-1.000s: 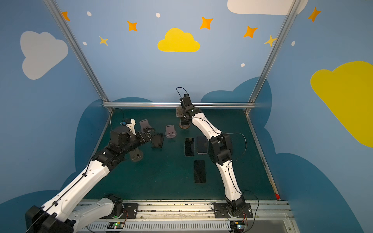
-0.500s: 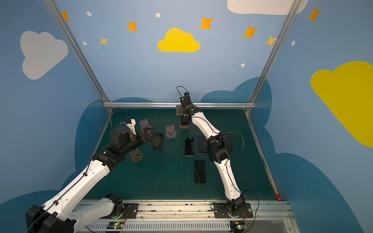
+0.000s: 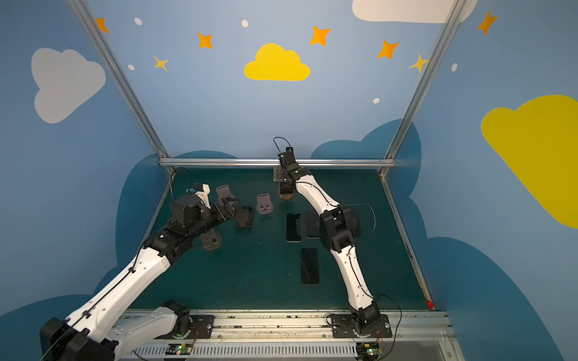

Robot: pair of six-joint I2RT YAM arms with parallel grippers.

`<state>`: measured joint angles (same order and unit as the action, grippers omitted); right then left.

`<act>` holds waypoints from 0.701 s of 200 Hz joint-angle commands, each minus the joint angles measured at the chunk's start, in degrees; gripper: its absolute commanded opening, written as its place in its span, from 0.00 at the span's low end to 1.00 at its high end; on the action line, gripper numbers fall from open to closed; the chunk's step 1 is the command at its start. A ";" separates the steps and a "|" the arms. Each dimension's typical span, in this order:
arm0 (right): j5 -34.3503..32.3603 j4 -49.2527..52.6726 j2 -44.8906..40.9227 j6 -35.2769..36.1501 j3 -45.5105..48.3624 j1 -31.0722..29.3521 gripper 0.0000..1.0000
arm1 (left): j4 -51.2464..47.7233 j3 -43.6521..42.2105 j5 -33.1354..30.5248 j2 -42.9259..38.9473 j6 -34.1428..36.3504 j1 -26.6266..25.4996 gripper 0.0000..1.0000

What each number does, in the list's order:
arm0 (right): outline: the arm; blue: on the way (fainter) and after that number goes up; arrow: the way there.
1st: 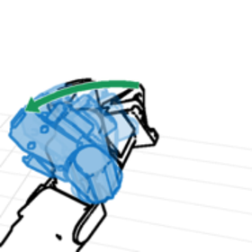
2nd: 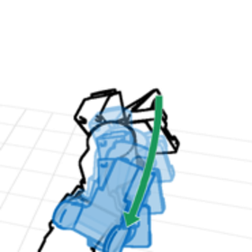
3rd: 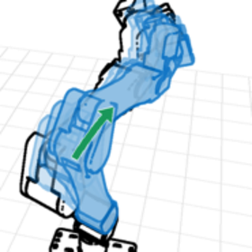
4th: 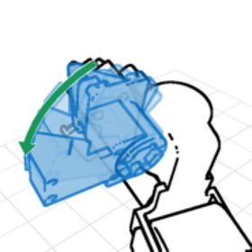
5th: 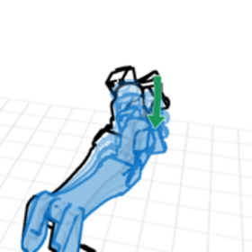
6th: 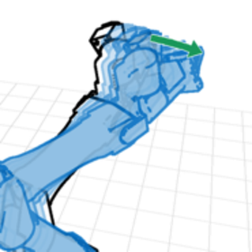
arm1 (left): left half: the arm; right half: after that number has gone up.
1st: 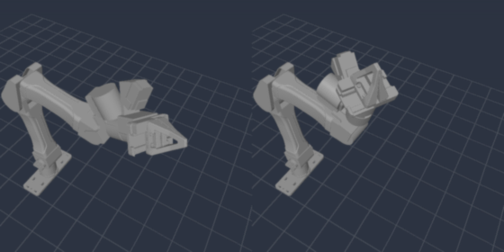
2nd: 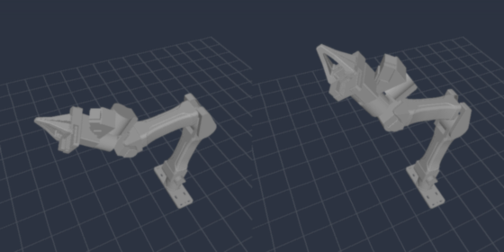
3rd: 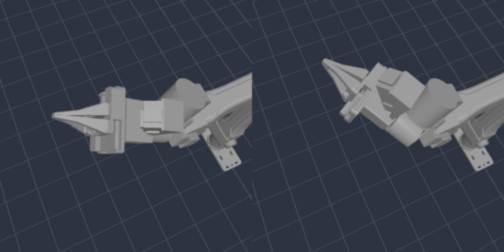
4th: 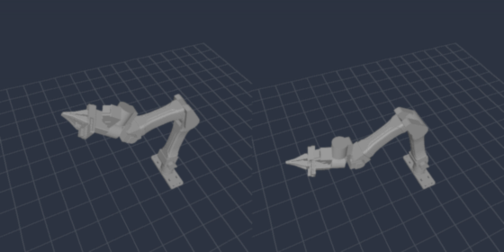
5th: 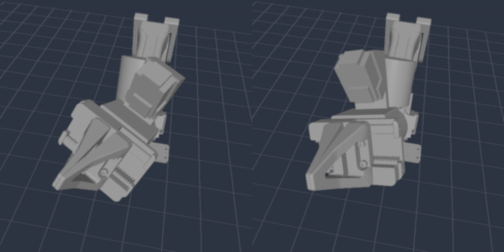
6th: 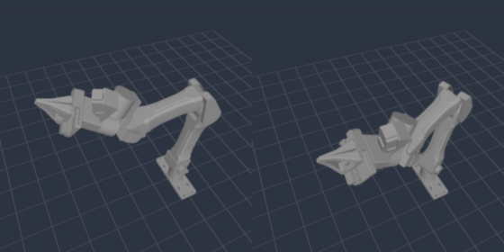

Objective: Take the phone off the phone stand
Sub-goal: 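Close the right gripper on the upright phone's top edge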

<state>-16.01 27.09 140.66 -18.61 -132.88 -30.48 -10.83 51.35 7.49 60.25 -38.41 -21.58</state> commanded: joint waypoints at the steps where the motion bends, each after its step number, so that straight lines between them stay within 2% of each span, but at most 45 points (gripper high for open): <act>1: -2.09 0.15 1.06 -0.06 -1.59 -0.19 0.91 | 1.25 -0.28 0.76 0.25 -0.37 0.44 1.00; 39: -1.60 -0.98 1.24 -0.28 -1.40 -0.28 0.85 | 1.25 -0.26 0.95 0.31 -0.43 0.44 1.00; 62: 1.61 -2.04 1.29 0.01 -1.17 -0.28 0.79 | 1.25 -0.35 0.61 0.19 -0.43 0.45 1.00; 92: 1.33 -3.94 0.11 0.45 0.87 -0.71 0.73 | 1.34 -0.22 1.08 0.28 -0.58 0.65 1.00; 140: 0.43 -6.26 -2.72 1.43 4.01 -1.14 0.70 | 1.43 -0.21 1.43 0.21 -0.78 0.84 1.00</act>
<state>-15.88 23.18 140.44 -17.52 -130.52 -31.11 -10.31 51.35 8.51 60.29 -38.87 -21.02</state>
